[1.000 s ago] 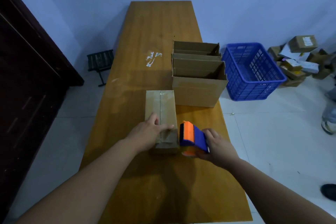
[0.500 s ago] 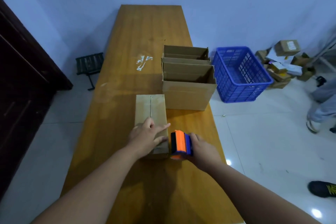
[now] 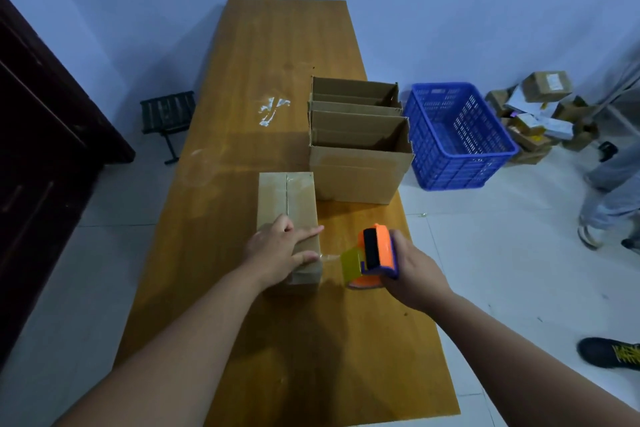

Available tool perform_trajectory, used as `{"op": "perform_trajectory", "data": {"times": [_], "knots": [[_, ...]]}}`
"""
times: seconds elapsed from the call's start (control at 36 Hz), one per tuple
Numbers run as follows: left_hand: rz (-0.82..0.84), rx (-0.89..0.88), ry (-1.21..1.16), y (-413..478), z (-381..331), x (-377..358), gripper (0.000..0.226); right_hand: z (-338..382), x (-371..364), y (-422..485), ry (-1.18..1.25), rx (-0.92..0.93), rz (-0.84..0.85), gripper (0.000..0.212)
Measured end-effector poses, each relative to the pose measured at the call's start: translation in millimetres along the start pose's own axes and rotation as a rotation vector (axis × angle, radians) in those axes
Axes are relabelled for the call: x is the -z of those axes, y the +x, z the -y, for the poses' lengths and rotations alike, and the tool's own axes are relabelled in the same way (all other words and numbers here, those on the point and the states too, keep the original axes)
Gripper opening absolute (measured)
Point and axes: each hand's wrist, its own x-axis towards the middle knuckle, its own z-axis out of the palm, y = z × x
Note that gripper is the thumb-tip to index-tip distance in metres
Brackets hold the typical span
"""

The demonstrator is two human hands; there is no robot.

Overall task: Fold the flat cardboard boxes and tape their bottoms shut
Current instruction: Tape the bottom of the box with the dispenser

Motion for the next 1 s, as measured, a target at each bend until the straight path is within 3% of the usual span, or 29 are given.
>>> {"op": "perform_trajectory", "data": {"times": [0.25, 0.47, 0.61, 0.78, 0.89, 1.0], "knots": [[-0.017, 0.019, 0.013, -3, -2, -3, 0.053, 1, -12, 9, -0.491, -0.084, 0.164, 0.061], [0.012, 0.033, -0.018, 0, -5, 1, 0.053, 21, -12, 23, -0.719, -0.008, 0.129, 0.062], [0.012, 0.074, -0.074, -2, -8, 0, 0.05, 37, 5, 27, -0.876, 0.046, 0.163, 0.079], [0.013, 0.12, -0.117, -10, -18, -6, 0.055, 43, 29, 23, -0.7, 0.051, 0.382, 0.105], [0.006, 0.147, -0.108, -9, -20, -4, 0.06, 60, 41, 33, -0.415, -0.115, 0.475, 0.083], [0.021, 0.172, -0.132, -7, -20, -5, 0.06, 70, 36, 41, -0.46, -0.131, 0.462, 0.067]]}}
